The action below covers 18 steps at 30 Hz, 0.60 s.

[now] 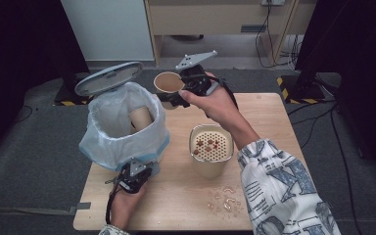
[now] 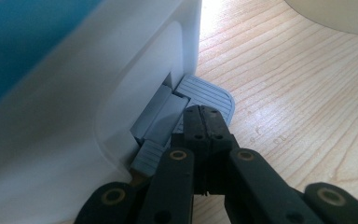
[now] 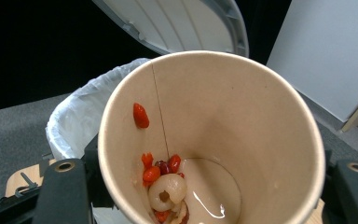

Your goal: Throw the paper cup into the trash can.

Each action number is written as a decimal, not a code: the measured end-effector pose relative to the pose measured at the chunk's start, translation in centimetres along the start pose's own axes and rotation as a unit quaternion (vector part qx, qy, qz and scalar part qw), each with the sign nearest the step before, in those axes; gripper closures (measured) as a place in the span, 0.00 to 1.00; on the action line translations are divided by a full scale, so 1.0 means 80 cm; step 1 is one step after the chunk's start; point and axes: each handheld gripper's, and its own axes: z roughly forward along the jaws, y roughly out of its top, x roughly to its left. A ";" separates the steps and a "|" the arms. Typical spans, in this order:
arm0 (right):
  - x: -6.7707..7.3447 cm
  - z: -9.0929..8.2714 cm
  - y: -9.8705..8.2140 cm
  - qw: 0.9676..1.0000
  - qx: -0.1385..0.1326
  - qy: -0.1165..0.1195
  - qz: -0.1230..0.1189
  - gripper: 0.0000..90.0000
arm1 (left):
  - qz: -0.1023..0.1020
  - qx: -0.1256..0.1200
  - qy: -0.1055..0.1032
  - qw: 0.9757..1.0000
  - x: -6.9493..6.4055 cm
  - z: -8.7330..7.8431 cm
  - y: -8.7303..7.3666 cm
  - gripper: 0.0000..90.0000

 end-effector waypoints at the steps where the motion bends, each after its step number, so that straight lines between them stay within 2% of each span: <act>1: 0.003 0.004 0.001 1.000 0.001 0.003 -0.002 0.34 | 0.000 0.000 0.000 1.000 0.000 0.000 0.000 0.99; 10: 0.010 0.012 0.006 1.000 -0.005 0.013 0.002 0.34 | 0.000 0.000 0.001 1.000 0.000 0.000 0.000 0.99; 18: 0.020 0.030 0.008 1.000 -0.005 0.022 0.003 0.34 | 0.000 0.000 0.001 1.000 0.000 0.000 0.000 0.99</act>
